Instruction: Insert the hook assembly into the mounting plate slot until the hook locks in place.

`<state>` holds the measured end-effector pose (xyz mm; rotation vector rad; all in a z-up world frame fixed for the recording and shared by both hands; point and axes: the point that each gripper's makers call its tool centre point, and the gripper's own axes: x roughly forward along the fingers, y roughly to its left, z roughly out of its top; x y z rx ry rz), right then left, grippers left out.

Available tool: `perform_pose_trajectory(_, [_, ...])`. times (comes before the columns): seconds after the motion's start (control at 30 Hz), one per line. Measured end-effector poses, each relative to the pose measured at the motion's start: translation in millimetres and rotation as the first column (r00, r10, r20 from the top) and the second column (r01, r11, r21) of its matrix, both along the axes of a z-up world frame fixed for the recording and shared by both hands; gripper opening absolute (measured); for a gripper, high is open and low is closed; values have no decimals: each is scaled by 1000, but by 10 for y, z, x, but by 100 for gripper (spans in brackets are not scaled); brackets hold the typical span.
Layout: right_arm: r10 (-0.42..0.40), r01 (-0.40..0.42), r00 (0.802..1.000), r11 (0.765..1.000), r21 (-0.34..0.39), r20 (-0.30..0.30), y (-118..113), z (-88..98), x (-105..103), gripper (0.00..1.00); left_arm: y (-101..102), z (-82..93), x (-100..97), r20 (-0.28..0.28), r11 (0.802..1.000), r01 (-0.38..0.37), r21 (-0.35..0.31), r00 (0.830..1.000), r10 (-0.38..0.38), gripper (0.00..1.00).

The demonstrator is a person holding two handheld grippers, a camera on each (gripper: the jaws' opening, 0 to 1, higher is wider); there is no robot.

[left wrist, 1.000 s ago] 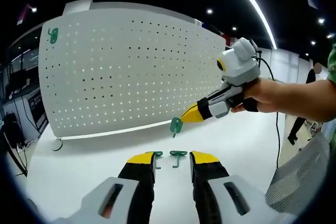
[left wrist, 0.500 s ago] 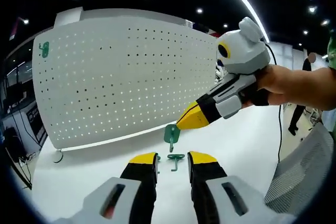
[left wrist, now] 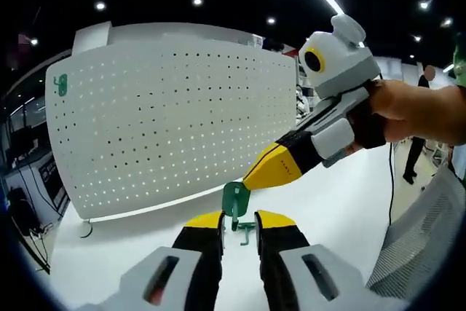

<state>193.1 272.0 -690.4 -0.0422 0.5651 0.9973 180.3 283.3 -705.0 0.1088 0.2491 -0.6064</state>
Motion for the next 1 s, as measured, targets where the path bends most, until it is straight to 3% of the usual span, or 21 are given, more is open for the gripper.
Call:
perform_pose_trajectory(0.63, [19, -18, 999, 999, 41, -40, 72, 89, -110, 0, 3, 93, 10, 51, 1000, 8, -7, 999, -7, 5])
perform_pose_trajectory(1.0, [3, 1, 998, 998, 59, -65, 47, 89, -115, 0, -8, 94, -1, 54, 1000, 9, 2, 998, -9, 4])
